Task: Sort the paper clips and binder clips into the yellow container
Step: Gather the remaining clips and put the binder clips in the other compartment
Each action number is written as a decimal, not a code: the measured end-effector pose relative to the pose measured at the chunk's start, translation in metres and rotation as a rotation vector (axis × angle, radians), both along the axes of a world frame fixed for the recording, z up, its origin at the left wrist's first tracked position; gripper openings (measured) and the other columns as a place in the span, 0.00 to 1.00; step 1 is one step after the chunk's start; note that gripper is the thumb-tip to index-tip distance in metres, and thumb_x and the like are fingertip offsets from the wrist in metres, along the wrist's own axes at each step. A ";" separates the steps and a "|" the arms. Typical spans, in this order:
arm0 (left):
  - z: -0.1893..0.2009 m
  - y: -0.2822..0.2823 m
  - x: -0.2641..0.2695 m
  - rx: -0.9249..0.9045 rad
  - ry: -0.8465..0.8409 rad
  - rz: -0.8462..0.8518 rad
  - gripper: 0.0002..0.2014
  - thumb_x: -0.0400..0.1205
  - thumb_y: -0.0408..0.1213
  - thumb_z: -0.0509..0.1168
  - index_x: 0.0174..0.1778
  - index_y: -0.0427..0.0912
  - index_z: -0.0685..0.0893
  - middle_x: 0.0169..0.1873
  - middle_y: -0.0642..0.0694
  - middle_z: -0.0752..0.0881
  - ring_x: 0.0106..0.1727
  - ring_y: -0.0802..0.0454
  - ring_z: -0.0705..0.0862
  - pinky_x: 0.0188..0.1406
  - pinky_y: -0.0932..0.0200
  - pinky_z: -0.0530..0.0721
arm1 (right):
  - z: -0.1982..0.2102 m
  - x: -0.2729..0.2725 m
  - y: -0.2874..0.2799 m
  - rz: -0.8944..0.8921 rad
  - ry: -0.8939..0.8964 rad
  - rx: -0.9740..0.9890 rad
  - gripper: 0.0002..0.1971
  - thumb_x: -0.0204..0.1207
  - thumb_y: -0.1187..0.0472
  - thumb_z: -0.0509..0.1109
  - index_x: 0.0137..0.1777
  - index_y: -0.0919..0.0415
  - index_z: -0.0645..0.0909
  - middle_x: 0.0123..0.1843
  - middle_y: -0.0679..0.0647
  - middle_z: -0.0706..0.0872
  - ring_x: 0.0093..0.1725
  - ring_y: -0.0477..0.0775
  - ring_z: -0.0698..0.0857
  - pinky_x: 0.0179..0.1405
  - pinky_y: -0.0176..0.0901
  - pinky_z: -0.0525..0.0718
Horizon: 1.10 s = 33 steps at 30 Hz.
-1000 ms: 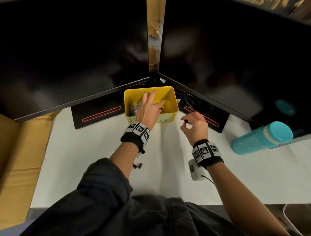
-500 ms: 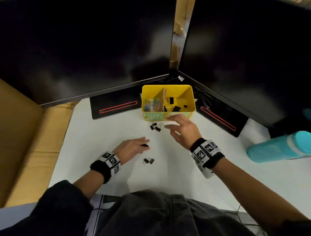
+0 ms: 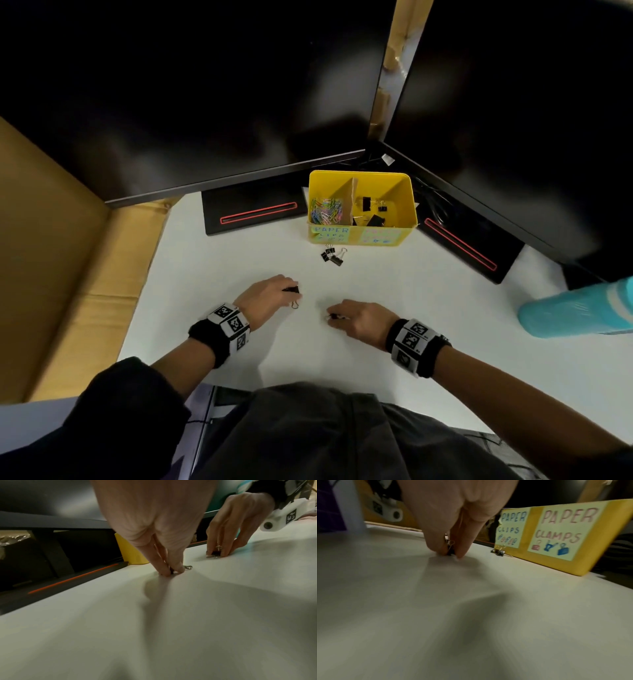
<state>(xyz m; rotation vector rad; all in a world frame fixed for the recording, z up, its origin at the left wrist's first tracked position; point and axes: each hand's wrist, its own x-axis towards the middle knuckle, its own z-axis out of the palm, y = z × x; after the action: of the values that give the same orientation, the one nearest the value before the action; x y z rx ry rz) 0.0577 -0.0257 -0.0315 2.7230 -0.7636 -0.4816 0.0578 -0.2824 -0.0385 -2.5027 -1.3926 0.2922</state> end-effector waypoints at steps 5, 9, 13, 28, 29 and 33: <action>0.007 -0.021 0.012 0.152 -0.011 -0.073 0.13 0.77 0.24 0.62 0.56 0.38 0.80 0.53 0.38 0.78 0.55 0.41 0.76 0.47 0.47 0.82 | 0.017 0.009 -0.022 -0.193 -0.053 0.137 0.08 0.66 0.69 0.64 0.38 0.64 0.86 0.44 0.63 0.88 0.35 0.60 0.87 0.21 0.46 0.87; 0.008 -0.034 0.018 0.135 0.028 -0.011 0.10 0.75 0.20 0.60 0.49 0.35 0.80 0.49 0.36 0.80 0.50 0.40 0.78 0.39 0.50 0.80 | 0.063 0.039 -0.036 -0.462 -0.159 0.271 0.12 0.62 0.74 0.78 0.45 0.64 0.87 0.51 0.63 0.87 0.41 0.59 0.88 0.39 0.46 0.89; 0.023 -0.058 0.026 -0.040 0.057 0.173 0.09 0.75 0.21 0.61 0.43 0.36 0.85 0.45 0.38 0.84 0.43 0.40 0.83 0.38 0.55 0.79 | 0.093 0.088 -0.044 -0.680 -0.187 0.374 0.10 0.72 0.73 0.71 0.52 0.66 0.86 0.60 0.63 0.82 0.52 0.60 0.85 0.52 0.53 0.87; 0.118 -0.158 0.118 -0.581 -0.340 0.360 0.15 0.76 0.25 0.69 0.58 0.39 0.83 0.60 0.42 0.82 0.59 0.46 0.83 0.63 0.53 0.83 | 0.061 0.056 -0.052 -1.015 -0.333 0.465 0.10 0.69 0.73 0.67 0.48 0.64 0.83 0.54 0.63 0.81 0.56 0.61 0.77 0.43 0.39 0.78; 0.114 -0.151 0.111 -0.582 -0.366 0.337 0.12 0.77 0.25 0.67 0.55 0.38 0.84 0.57 0.41 0.83 0.56 0.47 0.83 0.60 0.52 0.84 | 0.057 0.054 -0.050 -0.973 -0.308 0.451 0.09 0.69 0.72 0.67 0.47 0.63 0.83 0.51 0.62 0.82 0.53 0.61 0.79 0.37 0.42 0.82; 0.068 -0.106 0.074 -0.445 -0.398 0.096 0.09 0.75 0.20 0.66 0.46 0.34 0.86 0.43 0.39 0.87 0.45 0.43 0.86 0.43 0.49 0.89 | 0.037 0.048 -0.027 -0.756 -0.056 0.257 0.13 0.69 0.71 0.67 0.52 0.60 0.85 0.52 0.59 0.86 0.48 0.63 0.85 0.34 0.50 0.87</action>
<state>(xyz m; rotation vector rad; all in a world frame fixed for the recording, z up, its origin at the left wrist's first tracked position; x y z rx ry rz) 0.1318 -0.1318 0.0364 2.4333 -0.7211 0.2386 0.1060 -0.3096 -0.0019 -2.6016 -0.3823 -0.1065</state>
